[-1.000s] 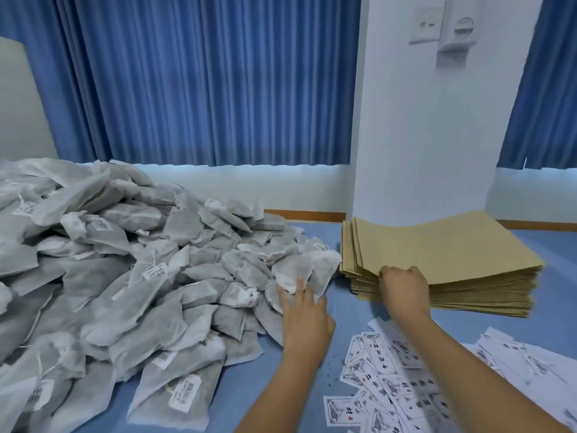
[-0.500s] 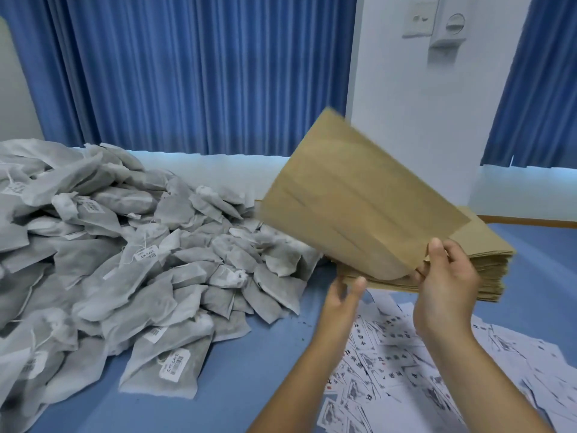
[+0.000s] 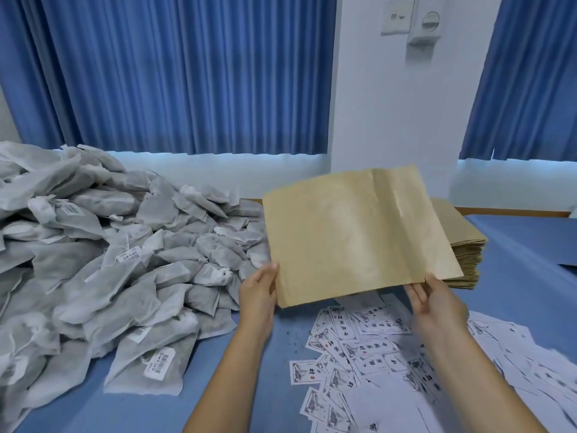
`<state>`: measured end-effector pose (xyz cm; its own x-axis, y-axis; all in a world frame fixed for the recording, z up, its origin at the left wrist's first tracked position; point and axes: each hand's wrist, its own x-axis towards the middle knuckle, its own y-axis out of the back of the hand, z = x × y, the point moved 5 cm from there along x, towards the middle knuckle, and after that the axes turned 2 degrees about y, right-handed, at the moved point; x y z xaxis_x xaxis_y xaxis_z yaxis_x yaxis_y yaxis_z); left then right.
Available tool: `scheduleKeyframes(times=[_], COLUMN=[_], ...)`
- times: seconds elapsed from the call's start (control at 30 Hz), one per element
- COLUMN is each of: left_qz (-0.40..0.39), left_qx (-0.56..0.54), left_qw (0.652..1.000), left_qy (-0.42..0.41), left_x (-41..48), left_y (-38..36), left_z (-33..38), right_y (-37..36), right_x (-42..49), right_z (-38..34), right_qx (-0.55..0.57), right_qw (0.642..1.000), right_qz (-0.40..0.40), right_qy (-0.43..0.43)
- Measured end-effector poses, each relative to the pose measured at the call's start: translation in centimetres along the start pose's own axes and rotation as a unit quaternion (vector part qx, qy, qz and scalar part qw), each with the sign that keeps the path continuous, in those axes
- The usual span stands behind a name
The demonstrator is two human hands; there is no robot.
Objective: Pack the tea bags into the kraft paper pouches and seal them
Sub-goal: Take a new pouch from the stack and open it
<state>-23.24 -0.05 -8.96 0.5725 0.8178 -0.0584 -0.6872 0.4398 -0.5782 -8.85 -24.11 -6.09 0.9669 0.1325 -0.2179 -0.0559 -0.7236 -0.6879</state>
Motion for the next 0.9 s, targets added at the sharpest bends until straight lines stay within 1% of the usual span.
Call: scheduleKeyframes(times=[0.07,0.1,0.17,0.23,0.3,0.33,0.37,0.4,0.43,0.47,0.5,0.53,0.57,0.6,0.63,0.7,0.73,0.8,0.83,0.9], left_qz=[0.013,0.038,0.106,0.14,0.142,0.129,0.106,0.071,0.022,-0.033,-0.092,-0.144,-0.188,-0.217,-0.231,-0.236,-0.238,-0.247,-0.254,-0.265], left_qx=[0.028,0.039,0.098,0.14,0.132,0.123,0.119,0.133,0.172,0.229,0.288,0.341,0.388,0.437,0.48,0.535,0.552,0.575,0.585,0.605], left_qw=[1.0,0.998,0.978,0.942,0.917,0.909,0.899,0.882,0.854,0.814,0.775,0.75,0.741,0.73,0.715,0.685,0.68,0.685,0.689,0.686], left_qy=[-0.002,-0.034,-0.15,-0.272,-0.348,-0.377,-0.407,-0.446,-0.491,-0.532,-0.555,-0.549,-0.514,-0.478,-0.453,-0.434,-0.42,-0.373,-0.345,-0.306], left_x=[-0.2,-0.5,-1.4,-3.0,-4.6,-5.5,-6.4,-7.4,-8.5,-9.5,-10.2,-10.6,-10.7,-10.7,-10.7,-10.5,-10.3,-9.3,-8.8,-8.0], left_y=[0.0,0.2,0.4,-0.1,-1.1,-1.9,-2.9,-4.1,-5.5,-7.0,-8.4,-9.5,-10.3,-10.8,-11.0,-11.2,-11.2,-10.9,-10.7,-10.2], left_z=[0.5,1.3,4.0,6.9,8.7,9.4,9.8,10.3,10.5,10.2,9.4,8.1,6.6,5.0,3.6,1.6,1.1,0.4,0.0,-0.6], right_y=[0.3,0.4,0.4,0.1,-1.1,-2.0,-2.9,-3.7,-4.4,-5.0,-5.4,-5.7,-5.9,-5.9,-5.8,-5.3,-4.8,-4.0,-3.7,-3.6], right_x=[0.6,0.8,1.1,1.0,0.3,-0.4,-1.3,-2.2,-3.1,-4.0,-4.6,-5.2,-5.5,-5.8,-5.9,-5.4,-5.0,-4.1,-3.9,-3.8], right_z=[-0.5,-0.6,-0.6,-0.5,-0.1,0.3,0.9,1.5,2.1,2.4,2.7,2.9,3.0,2.9,2.8,2.7,2.9,3.9,4.4,5.6], right_qx=[-0.046,-0.089,-0.199,-0.308,-0.413,-0.445,-0.452,-0.435,-0.401,-0.356,-0.303,-0.245,-0.195,-0.159,-0.147,-0.151,-0.153,-0.128,-0.113,-0.088], right_qw=[0.999,0.996,0.977,0.943,0.89,0.861,0.836,0.82,0.81,0.806,0.808,0.814,0.821,0.829,0.839,0.866,0.88,0.907,0.915,0.918], right_qz=[-0.008,-0.027,-0.078,-0.123,-0.188,-0.24,-0.304,-0.368,-0.425,-0.472,-0.505,-0.527,-0.535,-0.533,-0.519,-0.469,-0.44,-0.381,-0.36,-0.346], right_qy=[0.007,0.002,-0.019,-0.008,0.04,0.059,0.066,0.06,0.049,0.036,0.018,-0.008,-0.037,-0.062,-0.075,-0.089,-0.097,-0.13,-0.146,-0.174])
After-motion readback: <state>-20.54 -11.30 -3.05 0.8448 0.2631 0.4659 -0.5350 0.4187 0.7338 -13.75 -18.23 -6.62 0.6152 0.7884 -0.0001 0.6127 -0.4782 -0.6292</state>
